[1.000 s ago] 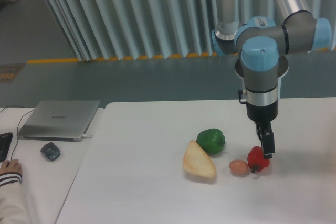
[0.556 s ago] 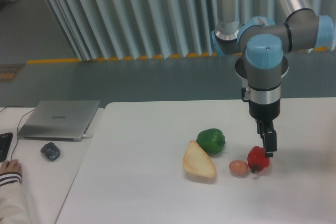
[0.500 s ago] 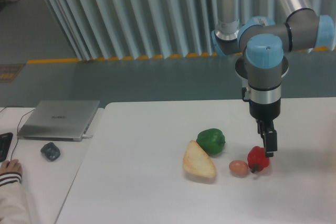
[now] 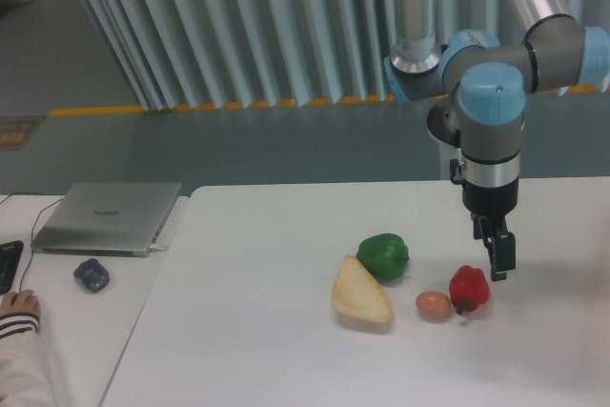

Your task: Place the yellow pepper on the table

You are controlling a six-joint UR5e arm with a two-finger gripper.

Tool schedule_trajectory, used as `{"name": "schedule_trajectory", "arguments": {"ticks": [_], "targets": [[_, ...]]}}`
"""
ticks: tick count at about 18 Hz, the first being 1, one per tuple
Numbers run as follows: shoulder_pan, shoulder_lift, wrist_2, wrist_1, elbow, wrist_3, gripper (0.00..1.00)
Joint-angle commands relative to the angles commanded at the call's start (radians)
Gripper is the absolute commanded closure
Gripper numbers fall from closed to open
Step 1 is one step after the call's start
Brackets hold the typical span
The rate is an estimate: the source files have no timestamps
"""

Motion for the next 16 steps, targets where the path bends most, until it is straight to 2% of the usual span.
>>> {"name": "schedule_trajectory", "arguments": {"ticks": [2,6,12,16], "targets": [[0.017,0.008,0.003,0.002,0.011,-0.002,0.0],[0.086,0.009,0.023,-0.003,0.018,0.191,0.0],[0.12,-0.003,0.081,0.0,0.031,0.285,0.0],[0.181,-0.012,0.15,-0.001,0.04,0.608,0.0]]}}
